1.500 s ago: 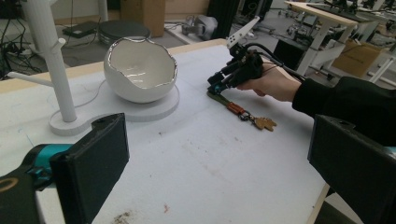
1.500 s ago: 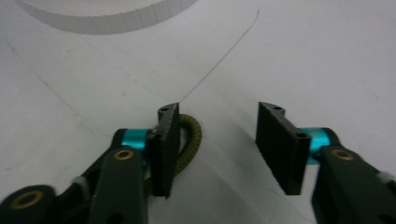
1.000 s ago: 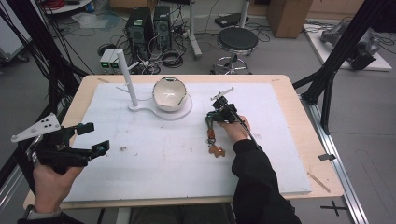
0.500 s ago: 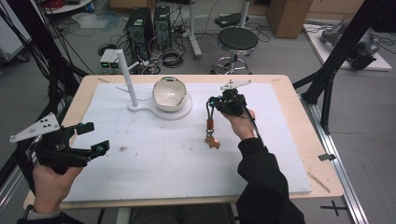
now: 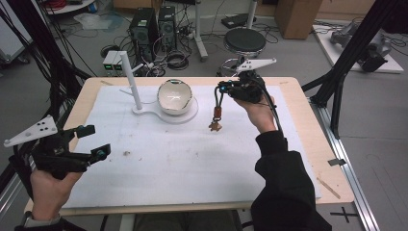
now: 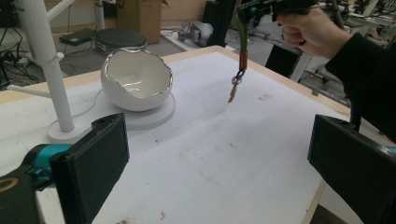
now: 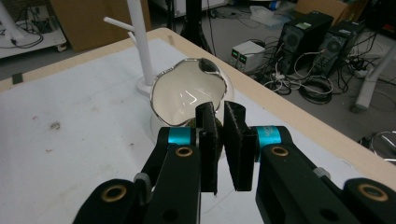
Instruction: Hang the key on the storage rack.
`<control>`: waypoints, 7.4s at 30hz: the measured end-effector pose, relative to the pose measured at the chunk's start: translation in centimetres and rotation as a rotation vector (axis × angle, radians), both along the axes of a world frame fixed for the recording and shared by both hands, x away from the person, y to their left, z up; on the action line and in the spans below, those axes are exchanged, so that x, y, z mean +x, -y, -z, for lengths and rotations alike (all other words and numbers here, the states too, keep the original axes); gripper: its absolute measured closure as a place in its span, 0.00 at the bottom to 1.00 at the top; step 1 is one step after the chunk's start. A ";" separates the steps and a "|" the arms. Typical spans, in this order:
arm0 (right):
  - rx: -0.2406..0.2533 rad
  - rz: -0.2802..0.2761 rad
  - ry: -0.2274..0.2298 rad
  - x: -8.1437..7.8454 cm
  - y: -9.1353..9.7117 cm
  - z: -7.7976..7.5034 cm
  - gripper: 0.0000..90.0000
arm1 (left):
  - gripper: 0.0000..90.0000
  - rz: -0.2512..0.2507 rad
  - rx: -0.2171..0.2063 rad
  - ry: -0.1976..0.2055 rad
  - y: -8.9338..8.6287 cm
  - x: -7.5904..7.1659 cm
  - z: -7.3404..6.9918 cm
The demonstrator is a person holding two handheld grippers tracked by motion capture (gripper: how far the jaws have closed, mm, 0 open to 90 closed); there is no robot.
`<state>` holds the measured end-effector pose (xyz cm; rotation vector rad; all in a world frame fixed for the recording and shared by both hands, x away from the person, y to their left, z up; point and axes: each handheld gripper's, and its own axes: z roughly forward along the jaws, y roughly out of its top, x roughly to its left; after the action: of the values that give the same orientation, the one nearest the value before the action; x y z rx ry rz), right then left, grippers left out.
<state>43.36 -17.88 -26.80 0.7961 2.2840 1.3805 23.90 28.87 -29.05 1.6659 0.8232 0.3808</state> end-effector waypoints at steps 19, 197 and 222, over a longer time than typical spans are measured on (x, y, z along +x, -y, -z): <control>-0.002 -0.082 0.072 -2.5 -3.5 -7.5 0.94 | 0.06 0.005 -0.011 0.010 -0.4 -0.3 -0.5; 0.179 -0.068 -0.031 -7.5 4.2 -2.4 0.11 | 0.05 -0.008 -0.025 0.067 -0.4 1.6 -1.1; 0.237 0.020 -0.021 -11.9 11.7 0.4 0.11 | 0.05 0.000 -0.017 0.065 0.2 2.4 -0.7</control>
<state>31.42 -29.57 -27.20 0.9063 2.1470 1.6626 26.25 28.65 -28.31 1.6292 0.7756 0.4248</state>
